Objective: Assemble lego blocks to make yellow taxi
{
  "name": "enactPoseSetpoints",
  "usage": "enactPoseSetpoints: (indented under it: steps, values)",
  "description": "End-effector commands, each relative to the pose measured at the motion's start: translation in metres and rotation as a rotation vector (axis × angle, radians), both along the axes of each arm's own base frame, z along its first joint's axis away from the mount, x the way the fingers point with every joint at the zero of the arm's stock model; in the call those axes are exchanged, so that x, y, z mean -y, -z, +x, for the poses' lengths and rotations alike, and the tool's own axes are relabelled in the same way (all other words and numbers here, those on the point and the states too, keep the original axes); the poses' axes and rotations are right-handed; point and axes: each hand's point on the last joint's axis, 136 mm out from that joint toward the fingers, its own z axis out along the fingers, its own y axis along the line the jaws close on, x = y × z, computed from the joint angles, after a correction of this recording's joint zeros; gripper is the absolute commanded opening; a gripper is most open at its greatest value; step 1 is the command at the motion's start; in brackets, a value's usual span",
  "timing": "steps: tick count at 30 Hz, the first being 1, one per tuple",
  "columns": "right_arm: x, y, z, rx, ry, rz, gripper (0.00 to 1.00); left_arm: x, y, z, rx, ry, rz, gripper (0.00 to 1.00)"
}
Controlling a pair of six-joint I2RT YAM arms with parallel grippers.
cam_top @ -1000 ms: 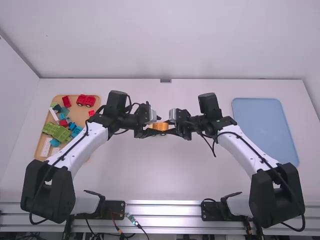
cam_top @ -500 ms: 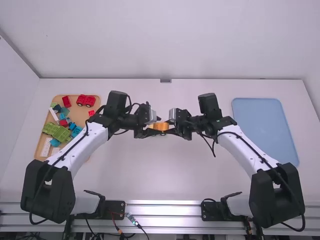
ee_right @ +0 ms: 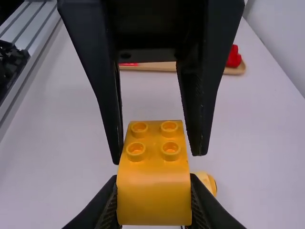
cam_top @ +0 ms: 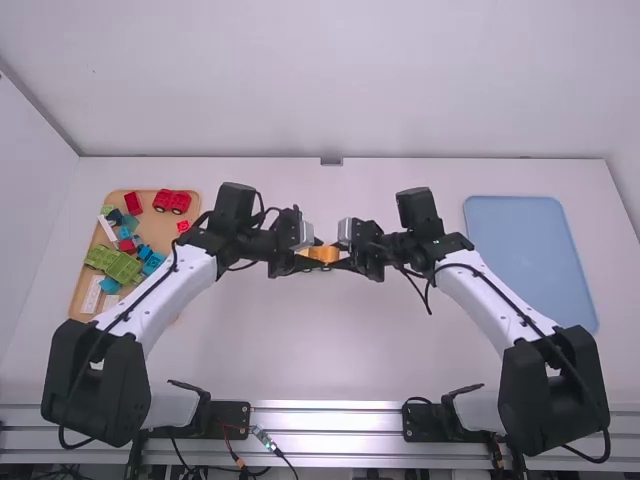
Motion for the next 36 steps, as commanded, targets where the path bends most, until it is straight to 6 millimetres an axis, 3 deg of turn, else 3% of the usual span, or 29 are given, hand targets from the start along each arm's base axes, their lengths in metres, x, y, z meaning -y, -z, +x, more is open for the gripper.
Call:
enactPoseSetpoints:
  steps: [1,11,16,23,27,29,30,32,33,35,36]
  values:
    - [-0.002,-0.005,-0.006,0.008,-0.022,0.016,0.15,0.001,-0.009,-0.007,0.034,0.028,-0.017,0.39]
    - [-0.003,-0.008,-0.006,0.006,-0.024,0.030,0.15,0.001,-0.007,-0.009,0.046,0.039,-0.006,0.37]
    - [-0.003,-0.008,-0.006,0.004,-0.024,0.031,0.15,0.002,-0.007,-0.009,0.049,0.040,-0.006,0.28]
    - [-0.003,-0.008,-0.006,0.005,-0.024,0.031,0.16,0.000,-0.007,-0.007,0.050,0.033,-0.007,0.29]
    - [-0.003,-0.008,-0.006,0.005,-0.024,0.031,0.27,0.001,-0.007,-0.007,0.052,0.035,-0.004,0.29]
    - [-0.003,-0.008,-0.006,0.005,-0.024,0.031,0.43,0.001,-0.007,-0.007,0.055,0.035,-0.005,0.26]
    - [-0.003,-0.008,-0.006,0.005,-0.024,0.031,0.43,0.001,-0.007,-0.007,0.055,0.035,-0.005,0.26]
    - [-0.003,-0.008,-0.006,0.004,-0.024,0.031,0.57,0.000,-0.005,-0.005,0.057,0.023,0.008,0.24]
    - [-0.003,-0.008,-0.006,0.005,-0.024,0.031,0.77,-0.002,-0.003,-0.002,0.056,0.004,0.027,0.22]
    - [-0.003,-0.008,-0.006,0.006,-0.023,0.031,0.96,-0.005,0.000,0.001,0.057,-0.012,0.041,0.22]
    - [-0.003,-0.008,-0.006,0.007,-0.022,0.029,0.99,-0.006,0.001,0.002,0.057,-0.020,0.050,0.20]
